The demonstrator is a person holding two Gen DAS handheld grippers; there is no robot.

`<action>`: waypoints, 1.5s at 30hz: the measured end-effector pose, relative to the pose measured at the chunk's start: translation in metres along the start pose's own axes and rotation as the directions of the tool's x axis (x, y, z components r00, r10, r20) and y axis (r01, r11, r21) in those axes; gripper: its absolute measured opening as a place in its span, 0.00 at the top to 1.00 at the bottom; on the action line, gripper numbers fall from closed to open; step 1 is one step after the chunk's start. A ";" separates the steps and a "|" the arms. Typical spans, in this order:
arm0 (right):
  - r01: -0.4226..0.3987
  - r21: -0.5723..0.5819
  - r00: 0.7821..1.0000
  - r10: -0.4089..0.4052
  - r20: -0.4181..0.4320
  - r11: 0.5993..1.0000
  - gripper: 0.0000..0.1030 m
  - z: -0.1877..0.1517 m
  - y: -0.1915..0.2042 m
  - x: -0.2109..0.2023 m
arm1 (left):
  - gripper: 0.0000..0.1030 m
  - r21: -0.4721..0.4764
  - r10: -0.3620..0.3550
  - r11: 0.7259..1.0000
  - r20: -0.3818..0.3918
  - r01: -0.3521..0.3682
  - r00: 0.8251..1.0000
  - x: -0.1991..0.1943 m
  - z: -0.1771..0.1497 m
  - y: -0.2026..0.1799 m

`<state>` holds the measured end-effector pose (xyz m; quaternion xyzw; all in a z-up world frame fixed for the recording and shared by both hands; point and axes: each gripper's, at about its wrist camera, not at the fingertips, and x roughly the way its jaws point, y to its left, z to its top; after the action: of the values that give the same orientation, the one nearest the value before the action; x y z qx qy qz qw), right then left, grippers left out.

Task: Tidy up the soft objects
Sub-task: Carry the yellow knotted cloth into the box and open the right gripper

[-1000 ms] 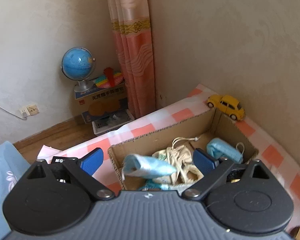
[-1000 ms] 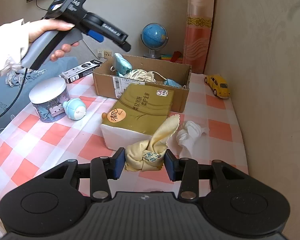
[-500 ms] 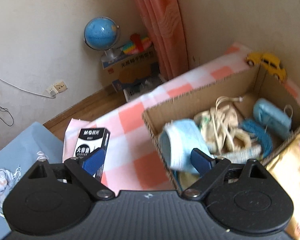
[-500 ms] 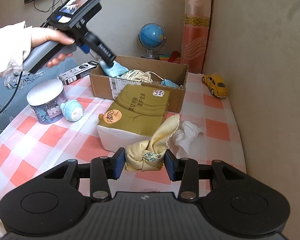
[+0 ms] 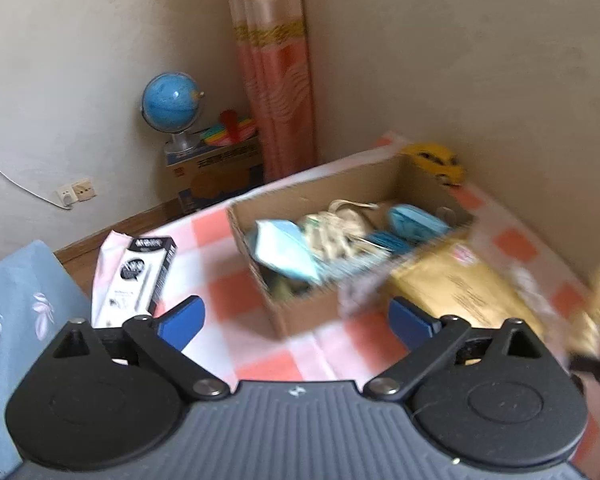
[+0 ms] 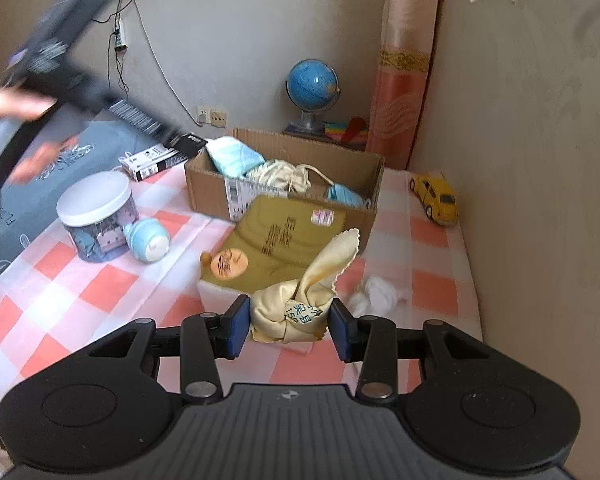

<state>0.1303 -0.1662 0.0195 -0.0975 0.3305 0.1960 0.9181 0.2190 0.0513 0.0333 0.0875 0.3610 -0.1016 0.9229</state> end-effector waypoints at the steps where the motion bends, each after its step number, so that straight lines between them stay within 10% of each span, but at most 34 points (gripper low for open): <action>1: -0.001 -0.002 1.000 0.001 0.004 1.000 0.55 0.004 -0.001 0.001 | 0.03 -0.002 -0.004 1.000 0.014 0.004 1.000 -0.008 -0.008 -0.004; 28: -0.016 0.009 0.998 0.016 -0.068 1.000 0.54 0.139 -0.041 0.137 | 0.01 -0.080 -0.032 0.996 0.053 0.037 0.998 -0.038 -0.098 -0.044; 34: -0.016 0.034 0.999 0.017 -0.040 0.999 0.04 0.146 -0.038 0.146 | 0.01 -0.096 -0.031 0.995 0.030 0.034 0.999 -0.033 -0.103 -0.041; 45: -0.014 0.067 1.000 0.016 -0.018 0.998 0.00 0.120 -0.037 0.094 | 0.01 -0.111 -0.053 0.992 0.042 0.057 0.998 -0.042 -0.105 -0.041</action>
<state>0.2802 -0.1346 0.0520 -0.0661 0.3462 0.1908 0.9162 0.1099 0.0415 -0.0177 0.0235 0.3505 -0.1083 0.9300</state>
